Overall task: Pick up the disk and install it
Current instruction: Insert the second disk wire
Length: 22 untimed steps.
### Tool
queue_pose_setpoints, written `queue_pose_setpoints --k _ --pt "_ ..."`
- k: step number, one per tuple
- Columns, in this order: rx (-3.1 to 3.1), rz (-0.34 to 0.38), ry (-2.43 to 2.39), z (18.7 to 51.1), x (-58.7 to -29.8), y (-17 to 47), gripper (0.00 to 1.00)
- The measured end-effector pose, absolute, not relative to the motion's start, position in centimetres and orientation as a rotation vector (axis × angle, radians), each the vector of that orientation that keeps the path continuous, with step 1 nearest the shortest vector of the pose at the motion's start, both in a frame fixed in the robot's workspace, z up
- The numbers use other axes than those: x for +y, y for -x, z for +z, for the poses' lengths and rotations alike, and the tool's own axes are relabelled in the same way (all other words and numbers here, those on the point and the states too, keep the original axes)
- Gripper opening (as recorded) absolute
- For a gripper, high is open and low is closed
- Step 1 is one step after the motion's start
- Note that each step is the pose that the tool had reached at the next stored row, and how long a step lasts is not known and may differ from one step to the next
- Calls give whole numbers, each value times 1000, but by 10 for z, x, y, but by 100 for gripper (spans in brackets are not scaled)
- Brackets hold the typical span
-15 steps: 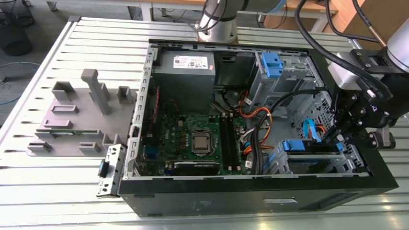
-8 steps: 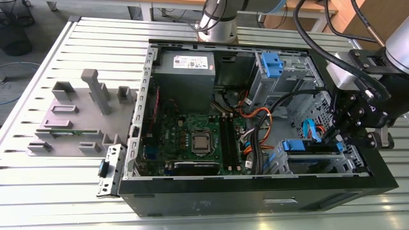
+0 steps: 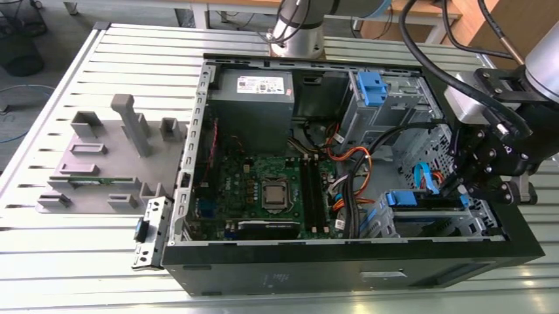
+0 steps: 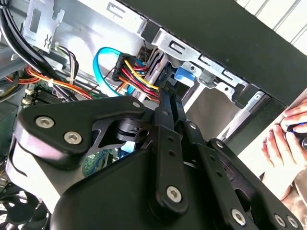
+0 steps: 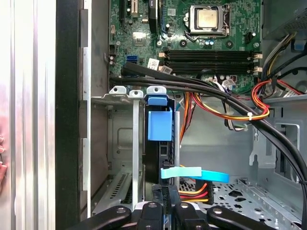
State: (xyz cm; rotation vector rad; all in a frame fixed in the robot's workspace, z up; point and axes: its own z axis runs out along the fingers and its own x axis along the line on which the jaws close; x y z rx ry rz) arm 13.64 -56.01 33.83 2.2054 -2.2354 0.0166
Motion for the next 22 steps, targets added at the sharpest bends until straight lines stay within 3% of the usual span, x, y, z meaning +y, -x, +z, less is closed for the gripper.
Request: queue_pose_setpoints --k 22 --pt "-2234 20 -2204 335 -559 -135 16"
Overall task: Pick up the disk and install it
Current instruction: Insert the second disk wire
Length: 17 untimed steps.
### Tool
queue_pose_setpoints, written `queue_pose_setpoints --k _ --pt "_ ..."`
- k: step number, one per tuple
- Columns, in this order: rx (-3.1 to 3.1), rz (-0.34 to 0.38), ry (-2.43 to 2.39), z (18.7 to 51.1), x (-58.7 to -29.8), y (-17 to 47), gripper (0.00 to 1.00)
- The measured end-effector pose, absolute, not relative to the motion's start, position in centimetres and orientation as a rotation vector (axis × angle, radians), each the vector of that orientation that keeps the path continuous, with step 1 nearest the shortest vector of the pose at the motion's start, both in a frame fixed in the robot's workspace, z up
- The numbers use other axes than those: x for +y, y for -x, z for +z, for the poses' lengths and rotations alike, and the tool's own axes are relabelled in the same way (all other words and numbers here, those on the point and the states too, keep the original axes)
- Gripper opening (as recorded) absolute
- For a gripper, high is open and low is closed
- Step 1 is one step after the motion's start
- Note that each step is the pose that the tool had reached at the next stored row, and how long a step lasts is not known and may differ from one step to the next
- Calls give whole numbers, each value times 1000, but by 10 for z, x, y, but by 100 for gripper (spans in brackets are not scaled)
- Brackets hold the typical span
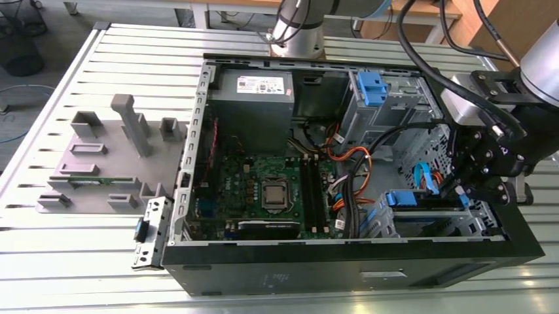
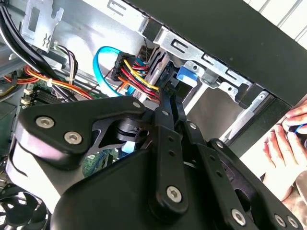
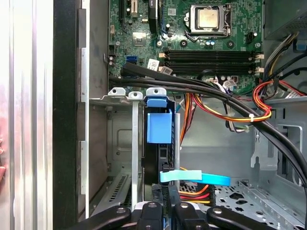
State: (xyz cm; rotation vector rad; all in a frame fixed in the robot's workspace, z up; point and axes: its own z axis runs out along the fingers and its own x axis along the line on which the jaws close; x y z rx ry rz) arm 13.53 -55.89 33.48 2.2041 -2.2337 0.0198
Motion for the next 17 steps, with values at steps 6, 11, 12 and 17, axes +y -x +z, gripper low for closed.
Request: queue_pose_setpoints --k 6,11,12,17 --pt "-2234 20 -2204 334 -559 -135 16" --pt "-2233 21 -2204 331 -559 -135 16" --pt "-2233 21 -2204 331 -559 -135 16" --pt "-2233 21 -2204 330 -559 -135 16"
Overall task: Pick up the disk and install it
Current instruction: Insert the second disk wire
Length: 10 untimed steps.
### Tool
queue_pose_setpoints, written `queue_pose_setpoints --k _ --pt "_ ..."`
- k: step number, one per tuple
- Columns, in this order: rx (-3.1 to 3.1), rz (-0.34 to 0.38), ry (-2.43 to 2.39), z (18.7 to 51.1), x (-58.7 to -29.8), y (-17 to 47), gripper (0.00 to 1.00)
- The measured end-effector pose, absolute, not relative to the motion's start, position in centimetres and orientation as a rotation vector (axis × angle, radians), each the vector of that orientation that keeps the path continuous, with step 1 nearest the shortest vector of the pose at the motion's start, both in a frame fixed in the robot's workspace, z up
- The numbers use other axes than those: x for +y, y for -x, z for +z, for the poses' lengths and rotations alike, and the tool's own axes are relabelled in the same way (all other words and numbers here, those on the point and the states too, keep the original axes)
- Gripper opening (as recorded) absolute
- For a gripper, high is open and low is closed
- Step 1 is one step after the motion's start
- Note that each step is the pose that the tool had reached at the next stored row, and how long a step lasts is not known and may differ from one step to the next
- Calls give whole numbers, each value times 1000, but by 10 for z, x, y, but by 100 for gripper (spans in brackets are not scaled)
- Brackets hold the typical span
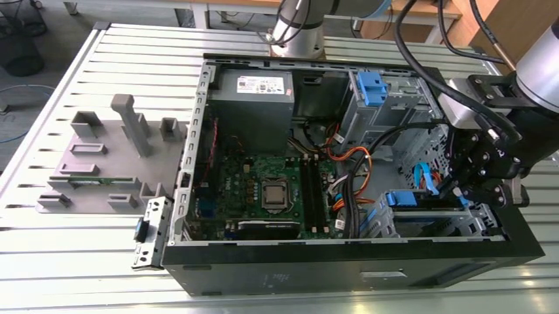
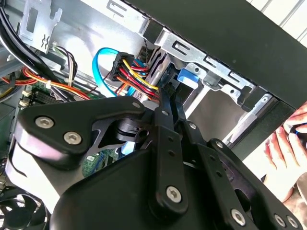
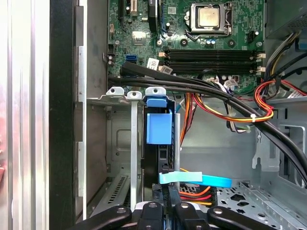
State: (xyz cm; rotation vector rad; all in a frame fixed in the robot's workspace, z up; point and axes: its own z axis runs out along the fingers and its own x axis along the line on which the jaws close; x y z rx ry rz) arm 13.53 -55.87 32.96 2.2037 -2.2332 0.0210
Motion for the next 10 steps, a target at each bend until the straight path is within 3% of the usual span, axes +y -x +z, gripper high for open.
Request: queue_pose_setpoints --k 9,10 --pt "-2234 20 -2204 329 -559 -135 17" --pt "-2234 20 -2204 329 -559 -135 24"
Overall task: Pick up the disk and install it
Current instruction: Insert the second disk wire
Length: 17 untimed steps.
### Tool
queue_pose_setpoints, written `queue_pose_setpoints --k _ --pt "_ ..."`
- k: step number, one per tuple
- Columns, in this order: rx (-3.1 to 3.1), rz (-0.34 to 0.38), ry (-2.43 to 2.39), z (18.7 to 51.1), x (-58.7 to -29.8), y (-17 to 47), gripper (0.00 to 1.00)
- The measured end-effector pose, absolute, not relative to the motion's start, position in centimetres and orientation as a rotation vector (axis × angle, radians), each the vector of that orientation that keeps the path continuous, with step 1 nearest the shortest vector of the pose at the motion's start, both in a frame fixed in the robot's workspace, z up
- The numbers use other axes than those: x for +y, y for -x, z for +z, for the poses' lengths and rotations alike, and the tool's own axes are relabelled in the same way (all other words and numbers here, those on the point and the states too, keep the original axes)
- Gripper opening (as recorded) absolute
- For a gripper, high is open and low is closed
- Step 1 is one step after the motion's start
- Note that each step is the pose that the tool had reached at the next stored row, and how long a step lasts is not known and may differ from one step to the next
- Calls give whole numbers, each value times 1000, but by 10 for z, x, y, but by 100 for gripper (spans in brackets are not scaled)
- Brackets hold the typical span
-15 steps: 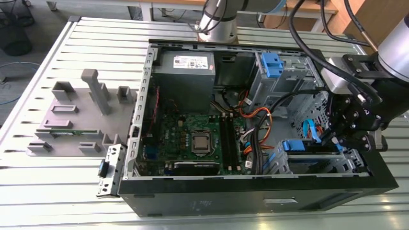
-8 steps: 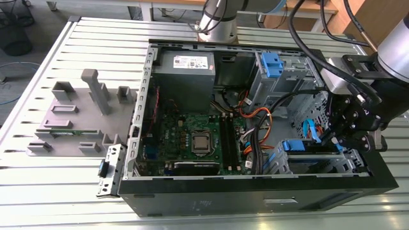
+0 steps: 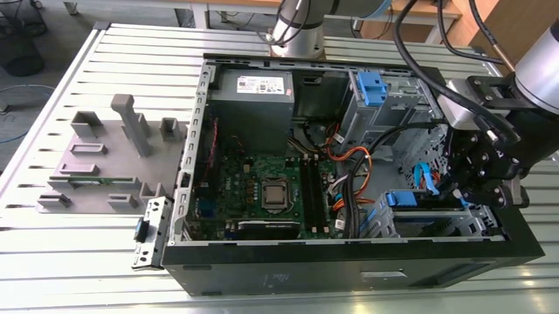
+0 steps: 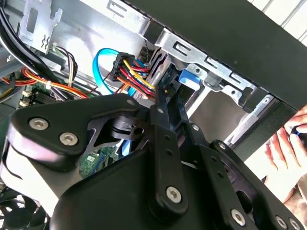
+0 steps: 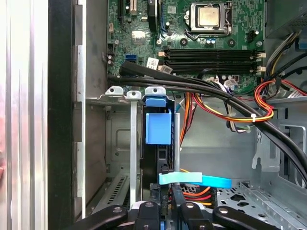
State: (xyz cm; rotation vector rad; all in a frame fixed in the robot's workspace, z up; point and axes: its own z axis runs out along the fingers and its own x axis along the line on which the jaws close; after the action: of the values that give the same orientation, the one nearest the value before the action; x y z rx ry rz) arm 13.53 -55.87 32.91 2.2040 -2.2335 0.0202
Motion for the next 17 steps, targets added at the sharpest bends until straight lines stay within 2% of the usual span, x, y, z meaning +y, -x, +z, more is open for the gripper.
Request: queue_pose_setpoints --k 17 --pt "-2233 20 -2204 355 -559 -135 24"
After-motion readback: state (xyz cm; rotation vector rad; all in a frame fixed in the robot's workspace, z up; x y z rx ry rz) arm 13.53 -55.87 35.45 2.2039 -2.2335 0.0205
